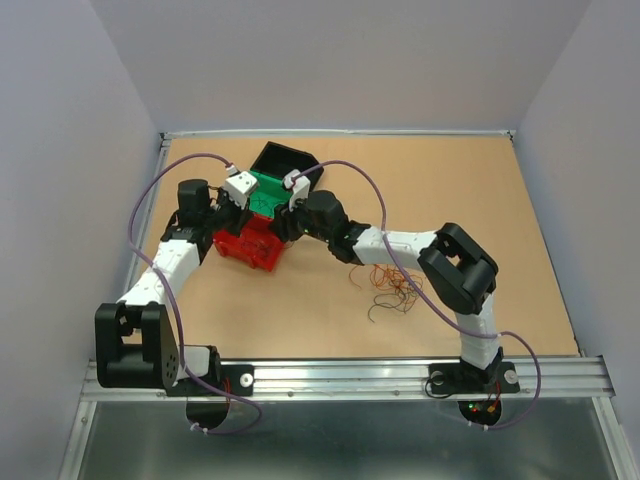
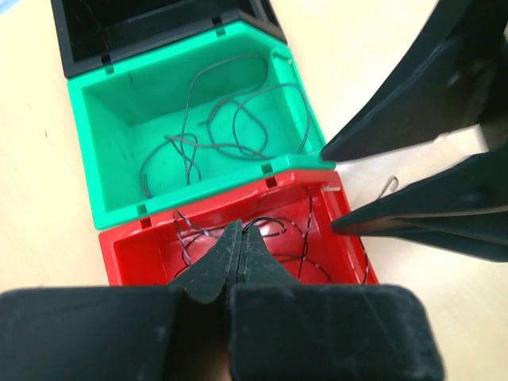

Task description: Untangle the cables

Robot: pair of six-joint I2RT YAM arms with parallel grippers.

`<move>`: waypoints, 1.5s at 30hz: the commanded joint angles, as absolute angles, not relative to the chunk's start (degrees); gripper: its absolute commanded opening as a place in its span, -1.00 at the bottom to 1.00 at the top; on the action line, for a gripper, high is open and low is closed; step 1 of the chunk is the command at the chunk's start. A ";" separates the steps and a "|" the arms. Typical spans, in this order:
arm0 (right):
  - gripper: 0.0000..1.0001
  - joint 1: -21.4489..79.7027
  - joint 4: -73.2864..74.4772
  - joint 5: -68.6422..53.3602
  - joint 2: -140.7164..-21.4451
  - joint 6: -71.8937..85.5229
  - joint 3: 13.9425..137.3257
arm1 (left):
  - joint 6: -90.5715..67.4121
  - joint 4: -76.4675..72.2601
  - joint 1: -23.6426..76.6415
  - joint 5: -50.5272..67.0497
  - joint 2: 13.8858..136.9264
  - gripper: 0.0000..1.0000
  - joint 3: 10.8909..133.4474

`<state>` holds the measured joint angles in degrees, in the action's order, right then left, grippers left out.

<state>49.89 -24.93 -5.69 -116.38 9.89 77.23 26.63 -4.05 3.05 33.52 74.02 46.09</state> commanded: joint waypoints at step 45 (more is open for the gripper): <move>0.34 45.97 -18.54 -12.30 -112.15 9.76 71.11 | 30.39 -3.61 8.61 25.74 68.04 0.31 42.98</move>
<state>45.82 -18.74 -9.32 -114.98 11.51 69.97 25.98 -4.36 8.86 19.44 73.08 44.29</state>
